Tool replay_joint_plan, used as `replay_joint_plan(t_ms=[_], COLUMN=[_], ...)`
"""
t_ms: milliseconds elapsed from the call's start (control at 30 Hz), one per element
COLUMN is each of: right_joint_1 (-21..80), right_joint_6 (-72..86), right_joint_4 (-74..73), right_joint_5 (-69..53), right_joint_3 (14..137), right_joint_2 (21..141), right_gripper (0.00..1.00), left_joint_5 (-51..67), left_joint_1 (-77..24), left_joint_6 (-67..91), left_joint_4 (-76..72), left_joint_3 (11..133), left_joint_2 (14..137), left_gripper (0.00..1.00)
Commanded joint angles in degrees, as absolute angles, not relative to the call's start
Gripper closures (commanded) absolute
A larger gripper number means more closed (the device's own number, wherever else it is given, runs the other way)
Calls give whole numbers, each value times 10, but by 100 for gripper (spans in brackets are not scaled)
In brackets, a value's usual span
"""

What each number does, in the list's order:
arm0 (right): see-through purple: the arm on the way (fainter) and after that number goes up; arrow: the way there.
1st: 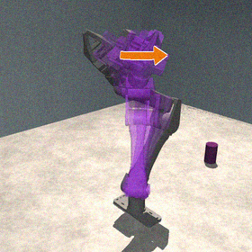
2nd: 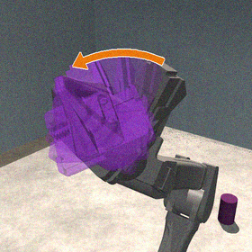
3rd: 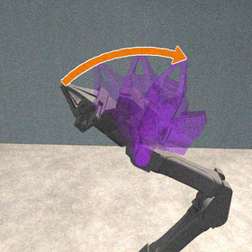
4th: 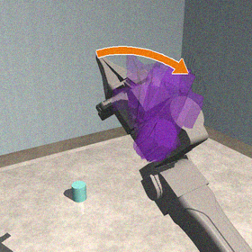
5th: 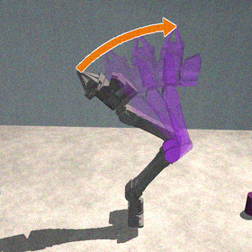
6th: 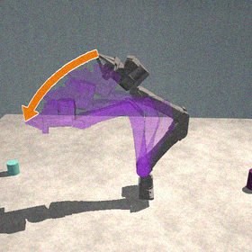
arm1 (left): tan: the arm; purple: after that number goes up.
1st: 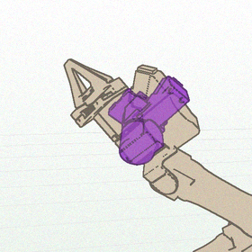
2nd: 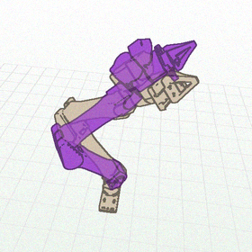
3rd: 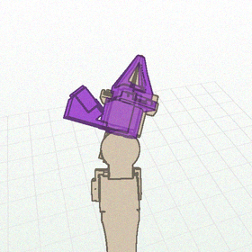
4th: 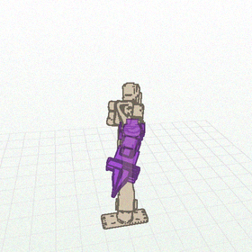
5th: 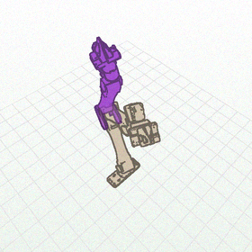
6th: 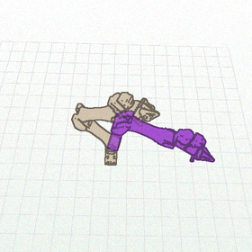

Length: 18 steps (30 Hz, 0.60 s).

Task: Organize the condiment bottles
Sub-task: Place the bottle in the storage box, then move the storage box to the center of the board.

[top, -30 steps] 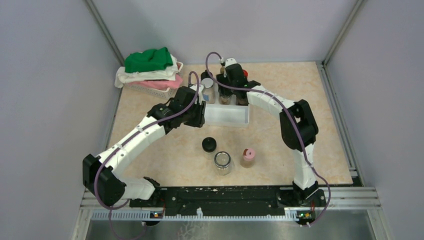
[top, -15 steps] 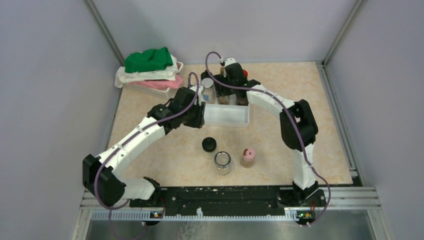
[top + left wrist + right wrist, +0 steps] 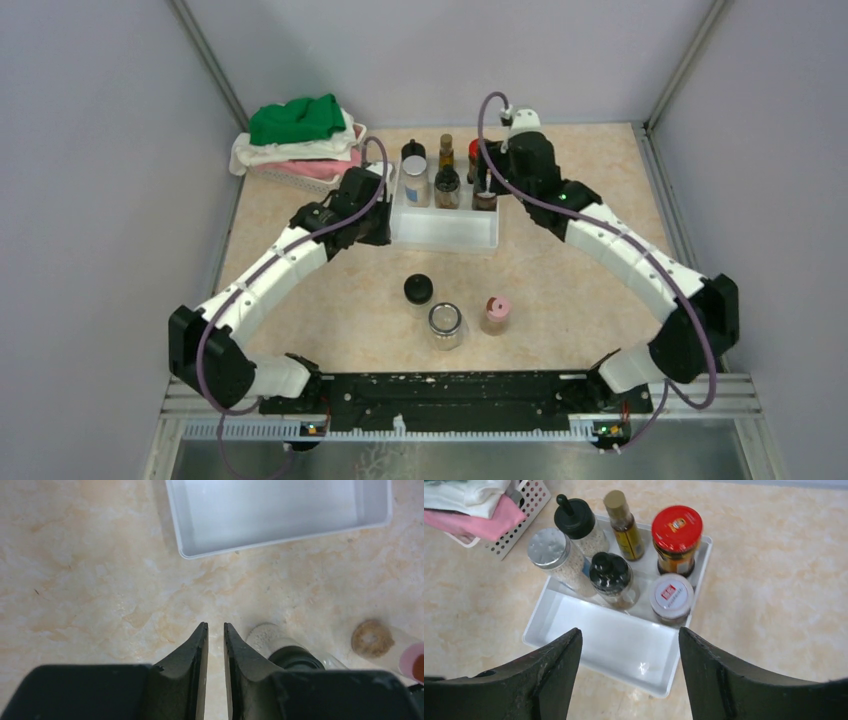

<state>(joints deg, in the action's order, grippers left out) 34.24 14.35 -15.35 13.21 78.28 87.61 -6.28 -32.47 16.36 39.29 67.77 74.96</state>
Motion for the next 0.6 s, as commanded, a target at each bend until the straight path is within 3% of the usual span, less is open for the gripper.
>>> replay_joint_plan(t_ms=[0, 100, 233, 367, 567], right_joint_1=[347, 348, 347, 347, 346], right_joint_6=[226, 258, 289, 300, 303], right_joint_4=[-213, -212, -197, -178, -139], right_joint_5=[208, 212, 207, 205, 190], right_joint_3=[674, 608, 559, 546, 551], right_joint_2=[806, 783, 793, 827, 876], right_gripper=[37, 46, 46, 46, 47], left_joint_5=[-53, -48, -21, -3, -3], left_joint_1=[-274, -256, -246, -246, -246], left_joint_6=[157, 155, 157, 161, 159], left_joint_4=[349, 332, 305, 308, 307], left_joint_3=[667, 659, 657, 687, 725], left_joint_2=[793, 827, 864, 902, 941], left_gripper=[76, 76, 76, 67, 64])
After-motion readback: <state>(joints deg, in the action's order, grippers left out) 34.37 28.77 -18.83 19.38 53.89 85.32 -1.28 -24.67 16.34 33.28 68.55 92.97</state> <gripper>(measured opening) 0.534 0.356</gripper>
